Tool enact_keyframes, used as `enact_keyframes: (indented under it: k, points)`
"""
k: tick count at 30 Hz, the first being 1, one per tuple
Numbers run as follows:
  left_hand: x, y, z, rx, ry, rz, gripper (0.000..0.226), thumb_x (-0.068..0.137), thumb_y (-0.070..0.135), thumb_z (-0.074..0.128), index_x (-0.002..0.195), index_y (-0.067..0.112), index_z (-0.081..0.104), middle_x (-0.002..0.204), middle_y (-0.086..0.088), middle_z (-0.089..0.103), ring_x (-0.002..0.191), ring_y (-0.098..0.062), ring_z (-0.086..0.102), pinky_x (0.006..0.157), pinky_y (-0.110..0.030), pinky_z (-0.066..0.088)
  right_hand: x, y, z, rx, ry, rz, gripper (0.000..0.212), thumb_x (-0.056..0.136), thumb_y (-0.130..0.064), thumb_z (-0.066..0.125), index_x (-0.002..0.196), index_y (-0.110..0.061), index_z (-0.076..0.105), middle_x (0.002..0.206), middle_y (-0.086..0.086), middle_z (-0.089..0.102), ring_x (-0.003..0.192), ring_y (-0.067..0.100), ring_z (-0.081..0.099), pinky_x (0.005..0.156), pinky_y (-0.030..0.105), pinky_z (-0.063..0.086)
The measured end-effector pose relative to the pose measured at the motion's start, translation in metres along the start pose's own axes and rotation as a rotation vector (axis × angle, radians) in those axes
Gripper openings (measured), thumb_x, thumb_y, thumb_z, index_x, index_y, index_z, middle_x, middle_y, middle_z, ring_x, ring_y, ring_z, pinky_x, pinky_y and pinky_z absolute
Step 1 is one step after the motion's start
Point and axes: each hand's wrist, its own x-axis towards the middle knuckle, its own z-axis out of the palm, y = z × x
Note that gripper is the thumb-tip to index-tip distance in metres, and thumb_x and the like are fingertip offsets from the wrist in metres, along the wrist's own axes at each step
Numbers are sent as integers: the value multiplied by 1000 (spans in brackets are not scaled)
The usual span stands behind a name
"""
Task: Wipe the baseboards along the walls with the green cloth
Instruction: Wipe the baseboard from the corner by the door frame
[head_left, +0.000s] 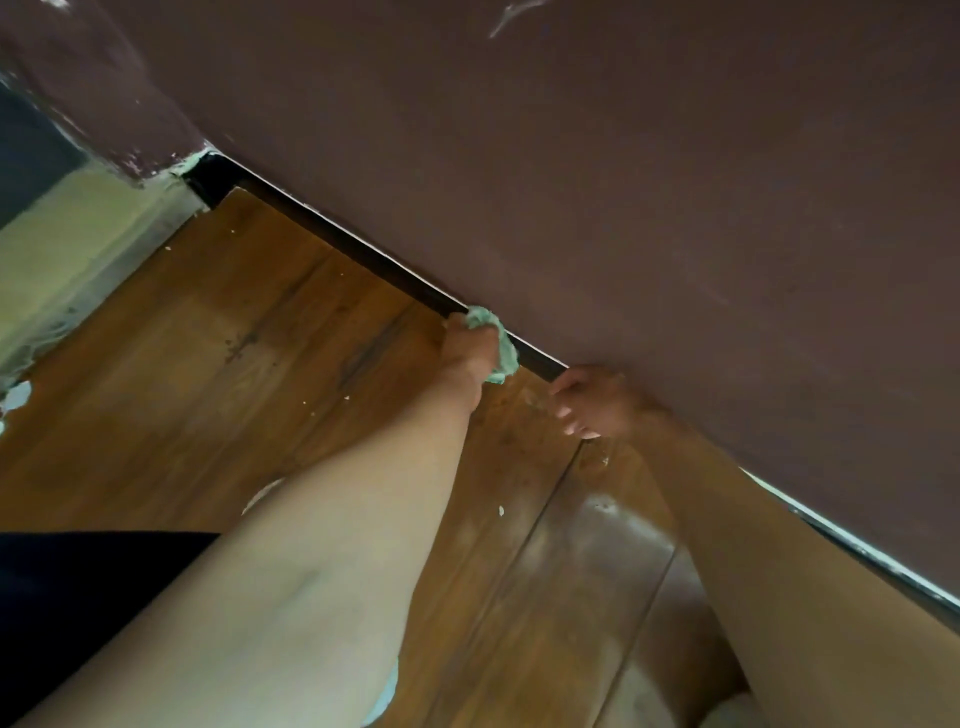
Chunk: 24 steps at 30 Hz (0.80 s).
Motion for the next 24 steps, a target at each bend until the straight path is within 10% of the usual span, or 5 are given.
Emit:
enact_keyframes:
  k: [3,6,13,18,24]
  points:
    - [-21,-12,15,-30,-175,-76,13,91,1,58,100,9,56,94,-12,68,81,-22,69,76,-38,57,6,6,-1,70,40,58,17,91,-9,53,81,-19,63,66,3,62,60,22,59,51,23,41]
    - [-16,-23,17,-83,-207,-157,34,97,0,50,131,7,51,115,-13,60,107,-30,62,79,-38,56,6,10,2,54,25,60,16,91,-7,51,84,-15,63,67,4,62,62,24,60,51,23,41]
    - [59,-18,-17,-165,151,-32,51,76,20,54,126,12,60,116,-7,70,100,-24,70,97,-41,57,2,34,-4,90,1,98,16,91,-10,50,89,-12,65,67,5,61,54,20,59,51,25,40]
    - [-4,-24,8,-125,-91,-100,18,94,3,52,80,10,60,72,-5,66,58,-13,67,77,-35,60,0,37,-8,151,32,119,16,93,-10,51,85,-18,63,76,7,65,65,23,62,59,28,46]
    - [-15,-25,14,-267,-103,-171,20,100,-2,46,112,0,61,93,-12,69,73,-16,67,69,-26,58,1,38,-5,140,26,113,20,89,-5,48,80,-16,62,72,7,63,59,22,60,57,27,44]
